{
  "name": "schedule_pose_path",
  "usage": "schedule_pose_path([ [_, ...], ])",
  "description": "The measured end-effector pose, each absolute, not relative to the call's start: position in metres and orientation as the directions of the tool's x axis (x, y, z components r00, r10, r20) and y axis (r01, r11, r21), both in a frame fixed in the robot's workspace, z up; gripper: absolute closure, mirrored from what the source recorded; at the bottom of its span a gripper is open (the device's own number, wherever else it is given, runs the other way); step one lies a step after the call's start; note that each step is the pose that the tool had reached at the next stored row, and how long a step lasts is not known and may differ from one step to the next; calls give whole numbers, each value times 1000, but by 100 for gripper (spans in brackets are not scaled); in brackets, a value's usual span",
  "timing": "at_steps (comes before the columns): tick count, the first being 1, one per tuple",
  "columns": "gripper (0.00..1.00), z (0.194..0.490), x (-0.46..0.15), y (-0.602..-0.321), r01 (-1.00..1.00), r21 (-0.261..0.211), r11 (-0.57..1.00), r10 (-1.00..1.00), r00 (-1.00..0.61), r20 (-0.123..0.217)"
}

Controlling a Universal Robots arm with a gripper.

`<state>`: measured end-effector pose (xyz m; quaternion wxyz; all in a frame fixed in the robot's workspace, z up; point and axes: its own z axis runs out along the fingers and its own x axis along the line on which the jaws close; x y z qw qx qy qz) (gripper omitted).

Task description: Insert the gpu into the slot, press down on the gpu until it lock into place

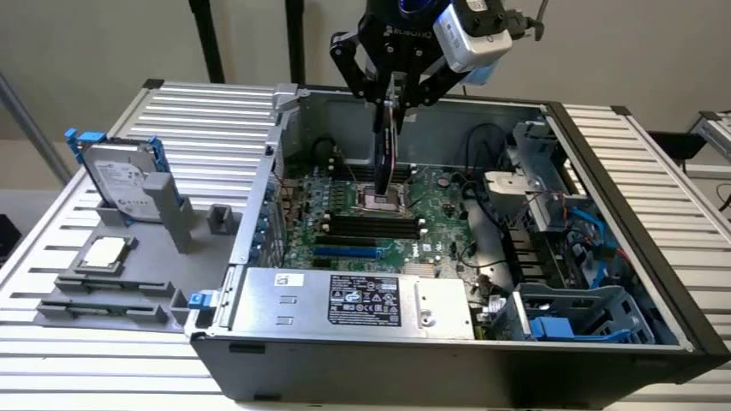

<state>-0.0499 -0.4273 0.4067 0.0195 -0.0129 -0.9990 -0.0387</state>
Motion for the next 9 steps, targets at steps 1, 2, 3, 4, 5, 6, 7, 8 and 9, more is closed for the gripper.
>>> schedule_pose_path([
  [1,73,407,-50,-427,27,77,997,24,-999,40],
  [2,73,406,-50,-427,19,77,997,16,-999,40],
  [3,73,406,-50,-427,2,77,997,-1,-999,40],
  [4,73,406,-50,-427,-17,77,997,-20,-999,40],
  [5,73,406,-50,-427,-35,77,996,-38,-998,40],
  [6,73,406,-50,-427,-53,77,996,-56,-998,40],
  [7,73,405,-50,-427,-71,77,995,-74,-996,40],
  [8,73,405,-50,-427,-88,77,993,-92,-995,40],
  [9,73,405,-50,-427,-106,77,991,-110,-993,40],
])
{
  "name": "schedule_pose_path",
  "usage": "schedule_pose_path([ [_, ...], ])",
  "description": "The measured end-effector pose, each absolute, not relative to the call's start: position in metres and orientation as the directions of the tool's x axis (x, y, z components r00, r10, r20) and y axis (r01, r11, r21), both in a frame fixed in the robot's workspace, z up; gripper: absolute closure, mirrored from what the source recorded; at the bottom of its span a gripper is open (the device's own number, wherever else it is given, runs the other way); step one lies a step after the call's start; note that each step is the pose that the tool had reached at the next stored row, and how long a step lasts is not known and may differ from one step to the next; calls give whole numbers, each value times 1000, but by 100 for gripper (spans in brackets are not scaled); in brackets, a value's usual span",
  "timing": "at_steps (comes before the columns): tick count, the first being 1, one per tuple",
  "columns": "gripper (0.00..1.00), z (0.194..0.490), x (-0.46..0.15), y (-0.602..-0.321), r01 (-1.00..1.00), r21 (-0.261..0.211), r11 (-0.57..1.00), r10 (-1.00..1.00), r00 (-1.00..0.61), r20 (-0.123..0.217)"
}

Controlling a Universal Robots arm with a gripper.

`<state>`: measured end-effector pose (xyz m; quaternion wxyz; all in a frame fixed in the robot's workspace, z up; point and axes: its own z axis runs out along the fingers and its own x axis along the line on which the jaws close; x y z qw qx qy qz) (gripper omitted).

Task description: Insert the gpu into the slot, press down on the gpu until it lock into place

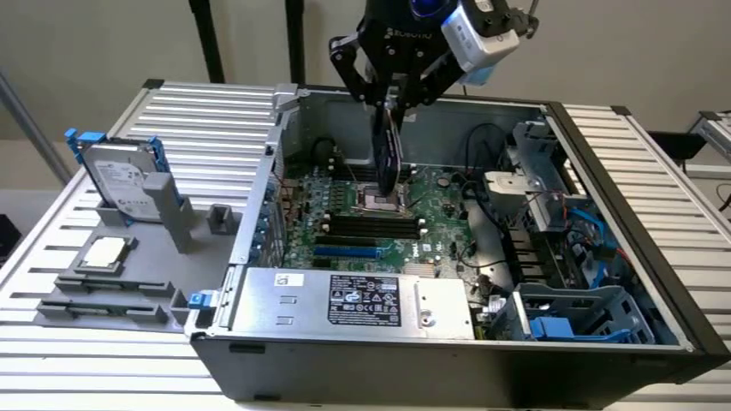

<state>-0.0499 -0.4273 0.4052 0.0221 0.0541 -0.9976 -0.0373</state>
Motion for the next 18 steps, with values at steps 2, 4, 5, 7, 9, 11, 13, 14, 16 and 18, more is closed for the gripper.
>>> schedule_pose_path([
  [2,73,405,-50,-427,-144,77,987,-147,-988,40],
  [4,73,404,-50,-427,-179,77,981,-182,-982,40],
  [5,73,404,-50,-427,-196,77,977,-200,-979,40],
  [7,73,404,-50,-427,-232,77,970,-236,-971,40],
  [9,73,403,-50,-427,-267,77,961,-271,-962,40],
  [11,73,403,-50,-427,-302,77,950,-306,-951,40],
  [13,73,402,-50,-427,-336,77,939,-340,-940,40],
  [14,73,402,-50,-427,-353,77,932,-357,-933,40],
  [16,73,401,-50,-427,-388,77,919,-392,-919,40],
  [18,73,401,-50,-427,-421,77,904,-424,-905,40],
])
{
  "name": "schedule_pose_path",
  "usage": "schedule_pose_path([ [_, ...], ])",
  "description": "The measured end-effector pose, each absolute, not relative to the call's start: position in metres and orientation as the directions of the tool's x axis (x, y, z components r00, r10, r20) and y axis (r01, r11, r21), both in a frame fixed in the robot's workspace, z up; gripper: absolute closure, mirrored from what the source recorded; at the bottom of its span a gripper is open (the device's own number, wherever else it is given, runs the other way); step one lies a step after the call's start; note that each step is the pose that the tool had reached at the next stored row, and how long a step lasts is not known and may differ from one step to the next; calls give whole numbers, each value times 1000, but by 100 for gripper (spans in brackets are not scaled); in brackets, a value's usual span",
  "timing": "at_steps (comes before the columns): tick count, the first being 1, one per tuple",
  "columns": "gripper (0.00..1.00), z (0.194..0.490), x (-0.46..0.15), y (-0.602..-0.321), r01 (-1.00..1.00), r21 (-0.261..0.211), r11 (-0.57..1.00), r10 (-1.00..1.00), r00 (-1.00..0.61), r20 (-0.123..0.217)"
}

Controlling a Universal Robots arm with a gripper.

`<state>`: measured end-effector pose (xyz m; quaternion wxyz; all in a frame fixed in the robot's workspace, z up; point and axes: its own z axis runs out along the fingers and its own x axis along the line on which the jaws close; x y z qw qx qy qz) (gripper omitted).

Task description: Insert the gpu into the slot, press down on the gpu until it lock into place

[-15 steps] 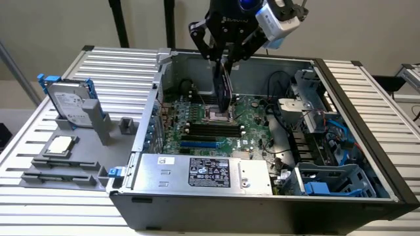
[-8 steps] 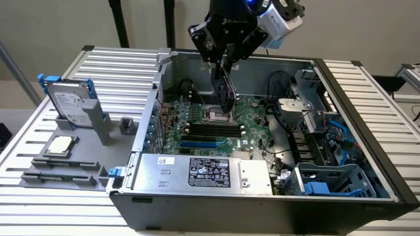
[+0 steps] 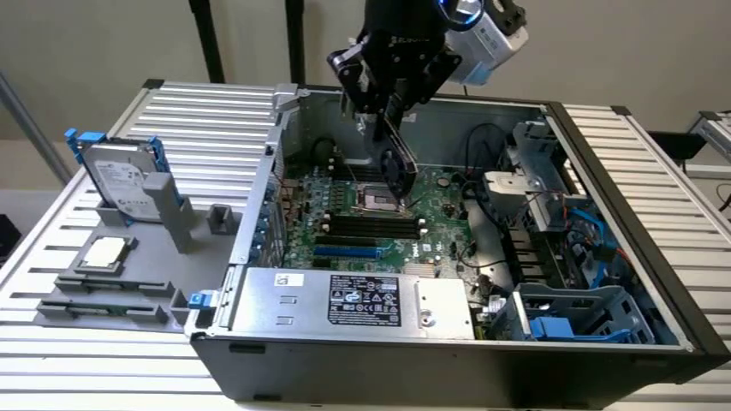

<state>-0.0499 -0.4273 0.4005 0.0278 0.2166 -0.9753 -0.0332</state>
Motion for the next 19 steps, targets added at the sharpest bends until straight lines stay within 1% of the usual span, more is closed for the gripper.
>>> schedule_pose_path([
  [19,73,393,-50,-427,-702,77,708,-706,-707,40],
])
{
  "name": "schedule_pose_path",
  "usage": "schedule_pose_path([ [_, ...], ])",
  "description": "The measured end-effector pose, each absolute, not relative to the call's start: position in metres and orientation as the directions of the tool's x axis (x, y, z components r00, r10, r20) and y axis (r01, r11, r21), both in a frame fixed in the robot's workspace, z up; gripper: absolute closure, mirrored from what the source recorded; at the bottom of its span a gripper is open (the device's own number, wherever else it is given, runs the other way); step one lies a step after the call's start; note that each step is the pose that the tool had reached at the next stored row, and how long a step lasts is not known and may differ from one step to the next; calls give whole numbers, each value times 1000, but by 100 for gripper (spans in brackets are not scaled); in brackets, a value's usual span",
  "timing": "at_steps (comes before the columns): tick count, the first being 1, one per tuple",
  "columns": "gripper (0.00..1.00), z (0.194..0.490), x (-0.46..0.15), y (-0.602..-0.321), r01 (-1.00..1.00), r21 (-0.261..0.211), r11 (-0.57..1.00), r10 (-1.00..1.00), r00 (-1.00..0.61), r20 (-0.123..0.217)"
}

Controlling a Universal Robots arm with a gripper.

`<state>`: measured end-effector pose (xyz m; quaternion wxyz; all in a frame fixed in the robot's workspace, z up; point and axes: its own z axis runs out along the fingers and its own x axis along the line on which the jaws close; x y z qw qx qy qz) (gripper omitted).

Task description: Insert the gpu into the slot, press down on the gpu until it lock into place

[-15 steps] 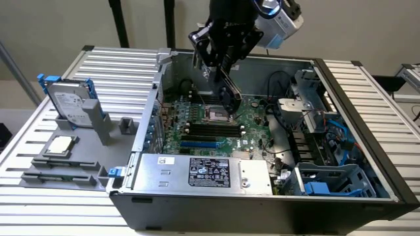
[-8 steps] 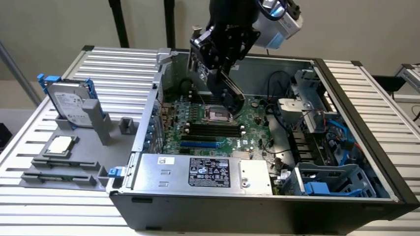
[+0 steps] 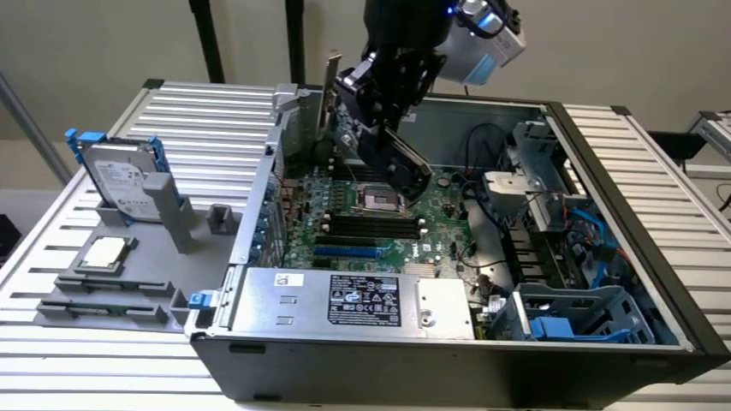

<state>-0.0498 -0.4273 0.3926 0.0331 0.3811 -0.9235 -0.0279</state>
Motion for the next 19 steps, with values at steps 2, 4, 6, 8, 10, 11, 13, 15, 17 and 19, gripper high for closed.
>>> schedule_pose_path([
  [2,73,392,-50,-427,-727,77,683,-730,-682,40],
  [4,73,390,-50,-427,-751,76,655,-755,-655,40],
  [6,73,389,-50,-427,-774,76,628,-778,-627,40],
  [8,73,388,-50,-427,-797,76,599,-801,-598,39],
  [10,73,386,-50,-427,-819,76,569,-822,-568,39],
  [11,73,386,-50,-427,-829,76,554,-832,-553,39],
  [13,73,384,-50,-427,-848,75,524,-852,-522,39],
  [15,73,382,-50,-427,-867,74,493,-870,-492,38],
  [17,73,381,-50,-427,-885,71,461,-887,-460,37],
  [19,73,379,-50,-427,-901,68,429,-903,-428,35],
])
